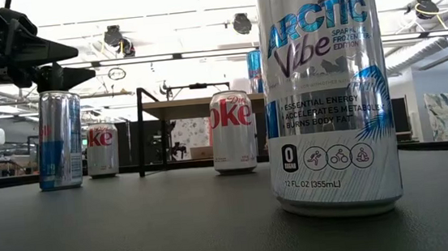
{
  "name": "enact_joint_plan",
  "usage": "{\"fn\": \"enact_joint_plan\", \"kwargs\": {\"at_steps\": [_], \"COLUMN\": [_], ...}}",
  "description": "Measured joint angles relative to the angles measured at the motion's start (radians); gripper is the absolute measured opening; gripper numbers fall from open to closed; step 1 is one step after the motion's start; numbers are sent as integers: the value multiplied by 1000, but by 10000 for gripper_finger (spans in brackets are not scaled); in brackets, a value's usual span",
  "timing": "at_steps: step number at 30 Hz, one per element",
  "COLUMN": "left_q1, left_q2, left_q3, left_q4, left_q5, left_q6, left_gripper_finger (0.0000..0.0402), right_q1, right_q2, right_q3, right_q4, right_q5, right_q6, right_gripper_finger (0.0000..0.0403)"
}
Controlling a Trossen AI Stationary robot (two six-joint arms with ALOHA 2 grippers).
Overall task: Place canned beverage on shelf
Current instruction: Put the top white-blue soda can on the shelf
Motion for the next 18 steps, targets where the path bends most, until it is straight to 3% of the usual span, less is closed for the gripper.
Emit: {"fn": "enact_joint_plan", "kwargs": {"at_steps": [5, 18], "left_q1": [0, 0], "left_q2": [0, 0], "left_q3": [0, 0], "left_q4": [0, 0], "left_q5": [0, 0], "left_q6": [0, 0], "left_gripper_finger": [361, 361], "right_q1": [0, 0], "right_q2": [0, -65], "right_q3": [0, 2], "right_q4": [-2, 96], "right_q5": [63, 55], "right_q6": [1, -26], "right_gripper_finger": [22, 22]}}
